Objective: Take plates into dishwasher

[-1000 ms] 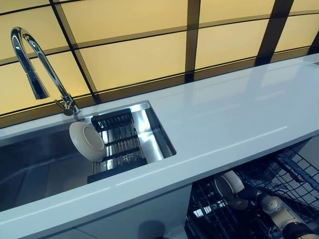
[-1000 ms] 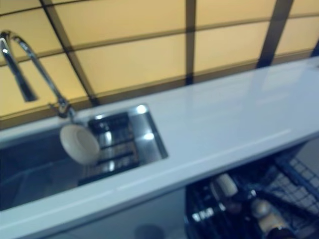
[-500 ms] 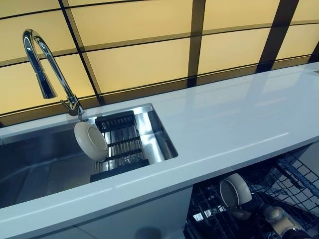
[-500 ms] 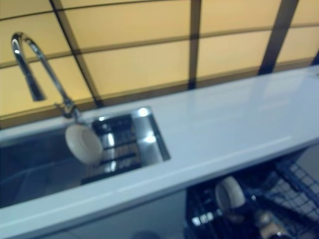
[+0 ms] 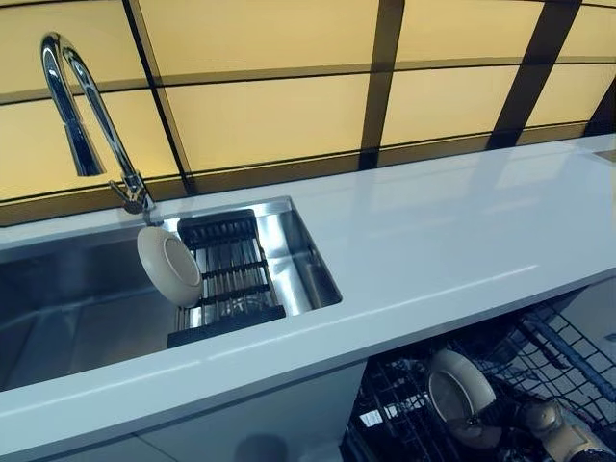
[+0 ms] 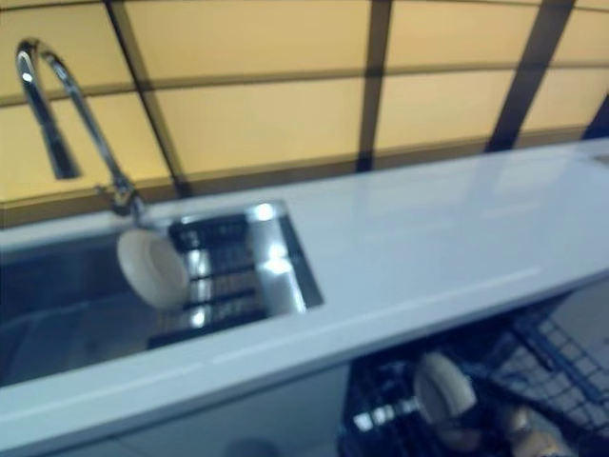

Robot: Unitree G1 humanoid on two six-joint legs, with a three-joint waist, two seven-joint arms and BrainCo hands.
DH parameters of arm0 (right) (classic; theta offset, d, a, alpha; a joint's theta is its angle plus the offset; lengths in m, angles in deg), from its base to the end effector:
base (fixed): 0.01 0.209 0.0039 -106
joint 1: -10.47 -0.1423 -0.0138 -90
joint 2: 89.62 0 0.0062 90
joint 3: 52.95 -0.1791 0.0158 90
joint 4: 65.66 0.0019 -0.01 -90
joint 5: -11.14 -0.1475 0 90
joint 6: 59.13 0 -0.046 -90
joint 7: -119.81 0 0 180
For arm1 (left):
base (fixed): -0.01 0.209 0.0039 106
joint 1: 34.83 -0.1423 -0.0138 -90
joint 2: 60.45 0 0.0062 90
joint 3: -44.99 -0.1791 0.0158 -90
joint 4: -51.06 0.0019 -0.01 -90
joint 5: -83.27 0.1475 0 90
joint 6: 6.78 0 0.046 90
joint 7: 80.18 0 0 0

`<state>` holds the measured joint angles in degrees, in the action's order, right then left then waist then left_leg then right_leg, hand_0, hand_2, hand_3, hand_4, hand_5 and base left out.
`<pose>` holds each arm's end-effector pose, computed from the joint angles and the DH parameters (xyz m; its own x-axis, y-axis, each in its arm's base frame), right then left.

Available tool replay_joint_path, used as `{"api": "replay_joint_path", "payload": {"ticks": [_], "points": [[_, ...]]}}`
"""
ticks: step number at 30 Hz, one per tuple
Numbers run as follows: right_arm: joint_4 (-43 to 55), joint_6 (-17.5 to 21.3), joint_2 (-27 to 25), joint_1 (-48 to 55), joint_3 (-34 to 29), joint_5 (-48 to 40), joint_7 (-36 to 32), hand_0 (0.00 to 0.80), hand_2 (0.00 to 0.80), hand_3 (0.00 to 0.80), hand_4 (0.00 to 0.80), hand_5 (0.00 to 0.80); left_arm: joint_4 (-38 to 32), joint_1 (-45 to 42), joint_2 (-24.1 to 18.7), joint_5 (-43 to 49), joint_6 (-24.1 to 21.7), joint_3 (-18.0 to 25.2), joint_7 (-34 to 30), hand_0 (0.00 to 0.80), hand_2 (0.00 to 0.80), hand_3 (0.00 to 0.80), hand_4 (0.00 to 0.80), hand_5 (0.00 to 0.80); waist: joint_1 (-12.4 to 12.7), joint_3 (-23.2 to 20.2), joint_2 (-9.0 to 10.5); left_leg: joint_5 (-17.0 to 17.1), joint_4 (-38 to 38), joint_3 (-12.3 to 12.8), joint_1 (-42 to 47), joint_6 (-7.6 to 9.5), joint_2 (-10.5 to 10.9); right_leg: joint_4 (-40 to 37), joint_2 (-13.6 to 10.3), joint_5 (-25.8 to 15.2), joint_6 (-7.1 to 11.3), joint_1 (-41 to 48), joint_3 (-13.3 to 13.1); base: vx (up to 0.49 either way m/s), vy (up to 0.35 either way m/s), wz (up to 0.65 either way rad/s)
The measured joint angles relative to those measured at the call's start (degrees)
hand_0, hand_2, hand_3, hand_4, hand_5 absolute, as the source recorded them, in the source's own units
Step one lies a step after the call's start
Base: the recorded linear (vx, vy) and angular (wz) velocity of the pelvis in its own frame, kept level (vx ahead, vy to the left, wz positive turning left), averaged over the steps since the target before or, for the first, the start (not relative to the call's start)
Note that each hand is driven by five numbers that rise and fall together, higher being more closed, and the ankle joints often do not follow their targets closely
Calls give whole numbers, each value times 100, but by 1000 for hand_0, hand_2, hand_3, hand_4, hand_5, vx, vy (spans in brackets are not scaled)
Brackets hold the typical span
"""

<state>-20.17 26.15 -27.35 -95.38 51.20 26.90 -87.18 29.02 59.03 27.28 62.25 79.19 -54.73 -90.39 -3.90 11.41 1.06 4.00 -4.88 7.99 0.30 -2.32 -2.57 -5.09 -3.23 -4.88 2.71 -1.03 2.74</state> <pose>0.2246 -0.3320 0.0308 0.6167 -0.1076 -0.7798 -0.5885 0.5949 -0.5475 0.1102 0.2476 -0.1032 0.5140 0.0513 -0.8563 -0.0732 0.9972 0.0159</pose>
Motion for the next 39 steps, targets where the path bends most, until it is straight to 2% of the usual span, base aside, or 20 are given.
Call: {"api": "replay_joint_path", "payload": {"ticks": [5,7,13,19,20,21,34,39], "points": [[384,-185,-30,205,-4,266,-294,800,800,800,800,800,-3,-20,-52,3,39,32,1,0,0,0,0,0,-23,21,101,-2,-1,82,18,3,3,-1,1,-11,6,-17,-84,17,13,-8],[473,-231,-35,244,-10,352,-398,800,800,800,800,800,-3,-23,-46,5,40,169,2,0,0,0,0,0,-41,25,110,-2,-2,94,24,3,-3,-1,4,-14,3,-16,-95,5,4,-2],[540,-240,-46,259,-37,398,-565,800,800,800,800,800,-4,-64,-48,12,40,224,8,0,0,0,0,0,-120,26,112,-2,-4,106,49,2,-10,-2,7,-2,22,3,-102,0,0,0],[497,-238,-44,246,-34,512,-645,800,800,800,800,800,-3,-77,-48,28,40,224,9,0,0,0,0,0,-96,26,112,-8,-3,105,101,-4,-12,-3,8,-13,6,54,-101,0,0,0],[488,-237,-44,247,-34,523,-653,480,480,480,480,480,-3,-79,-49,28,40,224,9,0,0,0,0,0,-90,26,112,-10,-4,105,110,-4,-13,-3,9,-7,15,63,-101,0,0,0],[473,-236,-44,247,-34,548,-650,0,0,0,0,0,-3,-76,-49,28,40,224,8,0,0,0,0,0,-84,26,112,-10,-4,105,109,-4,-14,-3,9,-1,23,62,-100,0,0,0],[159,-335,-20,270,-25,545,-600,0,0,0,0,0,-2,-108,-49,115,39,224,8,0,0,0,0,0,-80,7,137,-10,-3,108,109,-4,-13,-1,11,-16,1,59,-109,0,0,0],[96,-377,-37,270,-34,545,-650,0,0,0,0,0,1,-126,-89,123,39,224,5,0,0,0,0,0,-124,-67,224,-10,-3,116,110,-4,-14,0,12,-17,0,54,-120,0,0,0]]}}
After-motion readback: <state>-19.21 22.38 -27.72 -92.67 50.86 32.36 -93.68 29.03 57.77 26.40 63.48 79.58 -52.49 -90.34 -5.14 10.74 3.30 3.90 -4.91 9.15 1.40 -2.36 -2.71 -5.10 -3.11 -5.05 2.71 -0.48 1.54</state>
